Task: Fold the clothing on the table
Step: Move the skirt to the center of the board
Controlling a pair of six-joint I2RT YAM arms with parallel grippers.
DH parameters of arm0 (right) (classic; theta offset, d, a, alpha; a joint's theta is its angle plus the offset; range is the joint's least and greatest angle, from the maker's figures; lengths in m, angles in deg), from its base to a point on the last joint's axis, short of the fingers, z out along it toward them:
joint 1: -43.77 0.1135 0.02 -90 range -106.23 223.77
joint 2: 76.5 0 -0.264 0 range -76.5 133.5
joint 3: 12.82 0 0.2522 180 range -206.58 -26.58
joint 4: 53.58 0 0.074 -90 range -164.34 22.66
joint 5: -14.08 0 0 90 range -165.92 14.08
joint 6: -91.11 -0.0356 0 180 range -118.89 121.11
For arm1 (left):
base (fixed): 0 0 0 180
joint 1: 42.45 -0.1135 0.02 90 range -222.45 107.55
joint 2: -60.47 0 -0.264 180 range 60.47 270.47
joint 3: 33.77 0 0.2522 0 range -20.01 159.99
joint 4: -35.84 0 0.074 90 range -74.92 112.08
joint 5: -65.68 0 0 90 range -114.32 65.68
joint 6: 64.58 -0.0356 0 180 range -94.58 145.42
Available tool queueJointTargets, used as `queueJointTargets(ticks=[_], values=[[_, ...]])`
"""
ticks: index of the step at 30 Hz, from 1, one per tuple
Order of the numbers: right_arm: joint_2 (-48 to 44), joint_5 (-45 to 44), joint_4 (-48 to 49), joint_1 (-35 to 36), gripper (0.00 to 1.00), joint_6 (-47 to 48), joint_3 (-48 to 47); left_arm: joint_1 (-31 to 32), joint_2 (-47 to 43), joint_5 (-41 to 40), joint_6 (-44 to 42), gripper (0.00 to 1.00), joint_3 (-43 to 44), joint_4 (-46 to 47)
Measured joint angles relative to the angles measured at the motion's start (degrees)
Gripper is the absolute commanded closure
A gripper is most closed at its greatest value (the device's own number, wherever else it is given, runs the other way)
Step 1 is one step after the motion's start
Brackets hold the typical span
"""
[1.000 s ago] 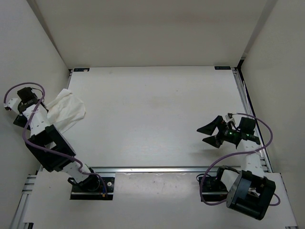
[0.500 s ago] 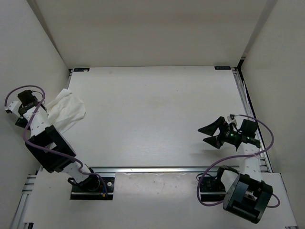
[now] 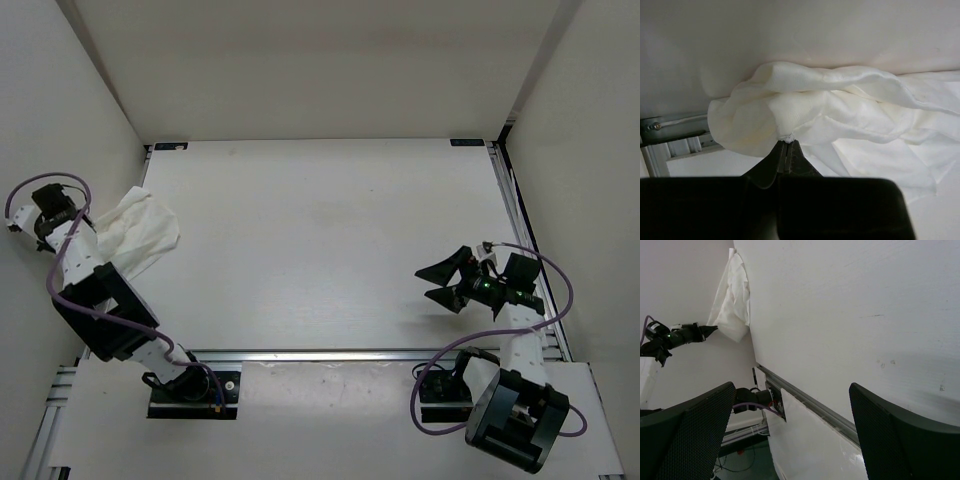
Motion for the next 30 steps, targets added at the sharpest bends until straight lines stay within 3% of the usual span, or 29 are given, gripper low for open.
queueJointTargets(ticks=[5, 12, 18, 23, 26, 28, 29, 30], values=[[-0.42, 0.11, 0.13, -0.20, 0.00, -0.22, 0.00, 6.75, -0.17, 0.94, 3.08, 1.00, 1.33, -0.85], [0.09, -0.79, -1.11, -0.33, 0.01, 1.40, -0.94, 32.06, -1.95, 4.61, 9.77, 1.00, 6.12, -1.42], [1.97, -4.22, -3.13, 0.90, 0.01, 4.02, -6.29, 46.90, -9.99, 8.00, 19.71, 1.00, -3.96, -1.09], [1.53, -8.63, -5.25, 1.84, 0.01, 6.01, -8.00, 70.10, -8.81, 12.55, 26.84, 1.00, -12.35, 6.62], [1.42, -11.41, -6.19, 4.20, 0.00, 7.13, -8.00, 81.90, 1.05, 23.08, 28.81, 0.68, -11.65, 15.54], [1.40, -13.03, -7.10, 5.62, 0.00, 7.82, -8.00, 85.90, 7.63, 29.66, 29.70, 0.57, -11.56, 19.10], [1.25, -13.94, -7.65, 6.19, 0.01, 8.31, -8.00, 86.90, 9.40, 31.04, 29.77, 0.42, -12.07, 19.26], [0.79, -14.86, -8.35, 6.60, 0.00, 8.76, -7.98, 87.49, 9.84, 31.78, 29.86, 0.02, -13.40, 19.12]])
